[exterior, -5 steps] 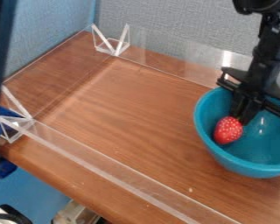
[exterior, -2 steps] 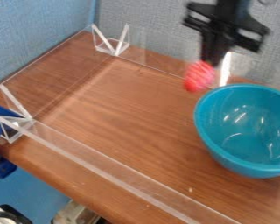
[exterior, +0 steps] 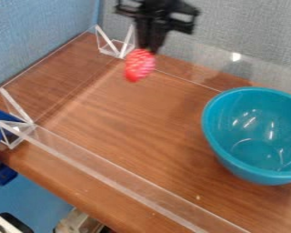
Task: Remove the strawberry from inside the blue bowl and put it on the table
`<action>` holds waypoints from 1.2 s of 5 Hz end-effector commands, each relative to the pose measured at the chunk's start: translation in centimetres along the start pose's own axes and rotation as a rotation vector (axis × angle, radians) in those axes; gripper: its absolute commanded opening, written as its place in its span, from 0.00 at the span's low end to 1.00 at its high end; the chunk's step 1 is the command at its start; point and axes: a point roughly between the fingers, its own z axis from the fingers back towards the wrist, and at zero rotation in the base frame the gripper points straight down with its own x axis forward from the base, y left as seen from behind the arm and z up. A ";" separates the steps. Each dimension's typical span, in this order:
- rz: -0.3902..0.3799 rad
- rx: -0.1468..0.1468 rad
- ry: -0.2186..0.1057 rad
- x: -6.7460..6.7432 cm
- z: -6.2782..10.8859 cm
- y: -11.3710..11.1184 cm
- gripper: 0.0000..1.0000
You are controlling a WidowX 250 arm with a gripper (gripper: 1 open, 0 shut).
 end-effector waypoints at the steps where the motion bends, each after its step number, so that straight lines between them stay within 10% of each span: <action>1: -0.009 0.004 -0.037 0.2 0.4 0.6 0.00; 4: -0.035 0.043 0.061 -0.7 -5.2 1.3 0.00; 6: -0.063 0.036 0.068 -0.5 -7.5 1.1 0.00</action>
